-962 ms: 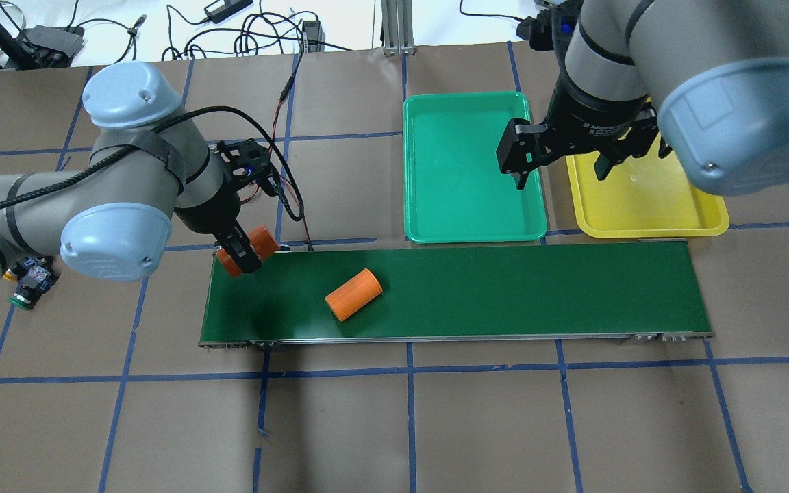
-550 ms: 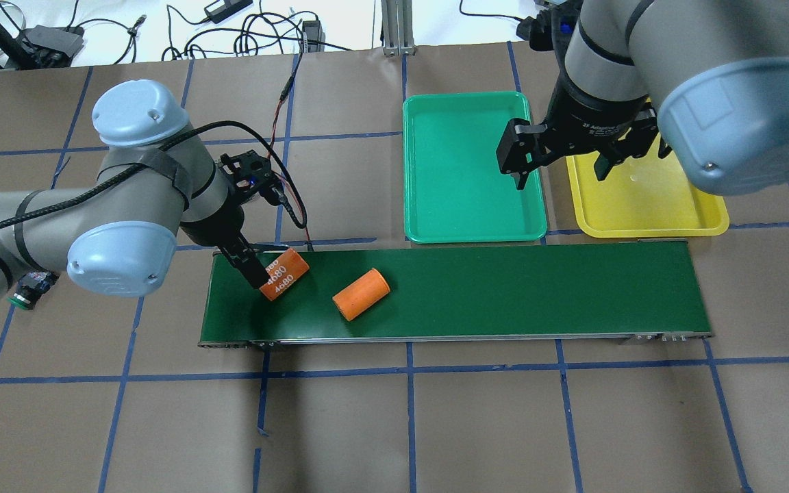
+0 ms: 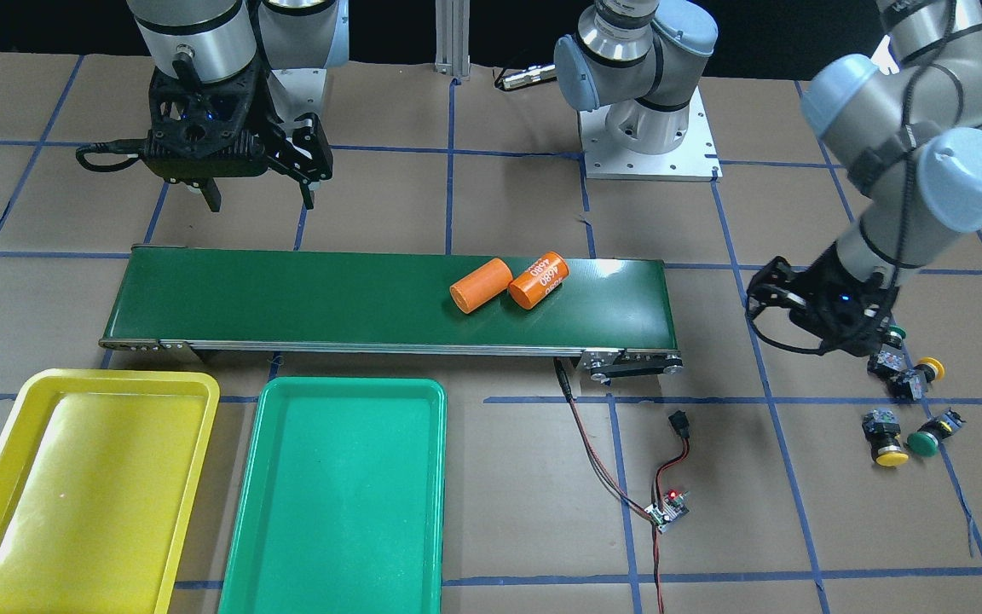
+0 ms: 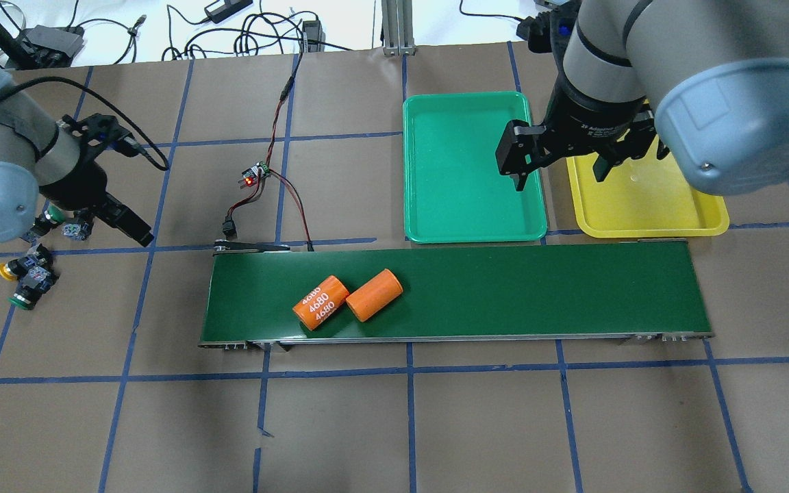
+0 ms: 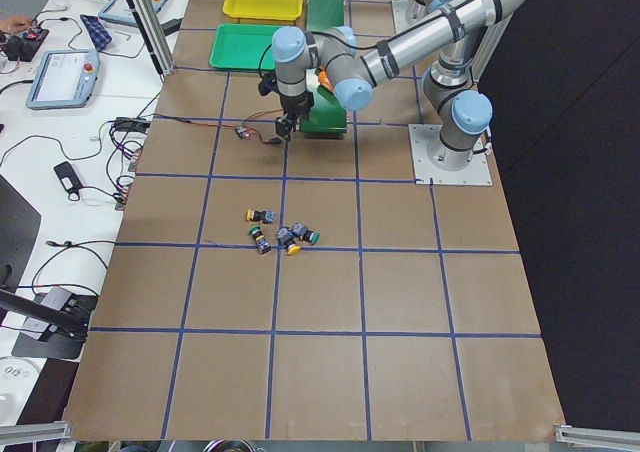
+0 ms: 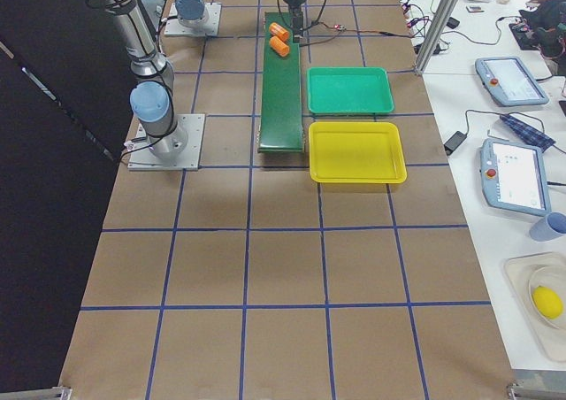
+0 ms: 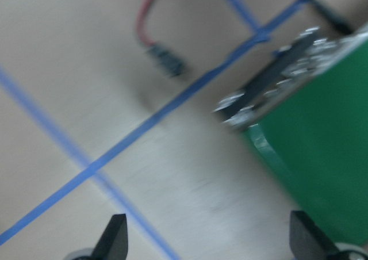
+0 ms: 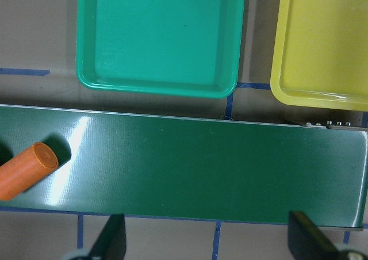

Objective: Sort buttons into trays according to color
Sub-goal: 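Grasp a green-capped push-button with the left gripper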

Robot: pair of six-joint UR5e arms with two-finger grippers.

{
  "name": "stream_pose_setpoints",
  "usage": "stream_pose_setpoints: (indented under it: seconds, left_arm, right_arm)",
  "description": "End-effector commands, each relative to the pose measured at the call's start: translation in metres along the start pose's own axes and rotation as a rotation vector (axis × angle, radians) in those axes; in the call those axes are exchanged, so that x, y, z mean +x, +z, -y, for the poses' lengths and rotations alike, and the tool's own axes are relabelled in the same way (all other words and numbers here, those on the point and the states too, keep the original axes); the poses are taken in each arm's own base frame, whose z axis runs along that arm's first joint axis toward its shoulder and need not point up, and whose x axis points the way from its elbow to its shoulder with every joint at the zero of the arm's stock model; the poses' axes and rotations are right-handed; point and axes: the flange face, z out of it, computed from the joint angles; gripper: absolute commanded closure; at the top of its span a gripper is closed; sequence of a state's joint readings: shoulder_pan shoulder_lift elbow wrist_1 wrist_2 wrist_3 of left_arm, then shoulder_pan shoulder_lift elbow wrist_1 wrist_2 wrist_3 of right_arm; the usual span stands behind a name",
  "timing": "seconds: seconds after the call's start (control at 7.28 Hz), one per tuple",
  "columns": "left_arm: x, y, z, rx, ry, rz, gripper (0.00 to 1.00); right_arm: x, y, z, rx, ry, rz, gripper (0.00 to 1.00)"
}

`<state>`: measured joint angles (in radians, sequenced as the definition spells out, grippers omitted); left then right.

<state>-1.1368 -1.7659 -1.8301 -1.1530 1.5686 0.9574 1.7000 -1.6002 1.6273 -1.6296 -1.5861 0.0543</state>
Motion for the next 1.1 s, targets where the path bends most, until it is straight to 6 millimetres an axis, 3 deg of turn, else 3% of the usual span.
stream_pose_setpoints:
  seconds: [0.0, 0.14, 0.27, 0.41, 0.69, 0.82, 0.96]
  left_arm:
    - [-0.121, 0.026, -0.006, 0.021, -0.1, 0.033, 0.0]
    - [-0.147, 0.042, 0.008, 0.021, -0.108, 0.03, 0.0]
    - [-0.167, 0.072, 0.019, 0.015, -0.12, 0.017, 0.0]
    - [-0.172, 0.102, 0.022, 0.02, -0.17, 0.021, 0.0]
    - [-0.17, 0.118, 0.021, 0.007, -0.177, 0.004, 0.0]
    - [-0.168, 0.121, 0.02, 0.004, -0.181, -0.003, 0.09]
    - [-0.164, 0.128, 0.018, -0.003, -0.168, -0.015, 0.55]
  right_arm:
    - [-0.001, 0.0, 0.0, -0.001, -0.002, 0.0, 0.0]
    - [-0.001, 0.0, 0.0, -0.001, -0.003, 0.0, 0.0]
    - [-0.001, 0.0, 0.0, -0.001, -0.003, 0.0, 0.0]
    - [-0.001, 0.0, 0.0, 0.001, -0.003, 0.0, 0.0]
    - [-0.001, 0.0, 0.0, 0.002, -0.005, 0.0, 0.0]
    - [0.0, 0.0, 0.0, -0.001, -0.005, 0.0, 0.0]
    - [0.002, 0.0, 0.0, 0.0, -0.006, 0.0, 0.0]
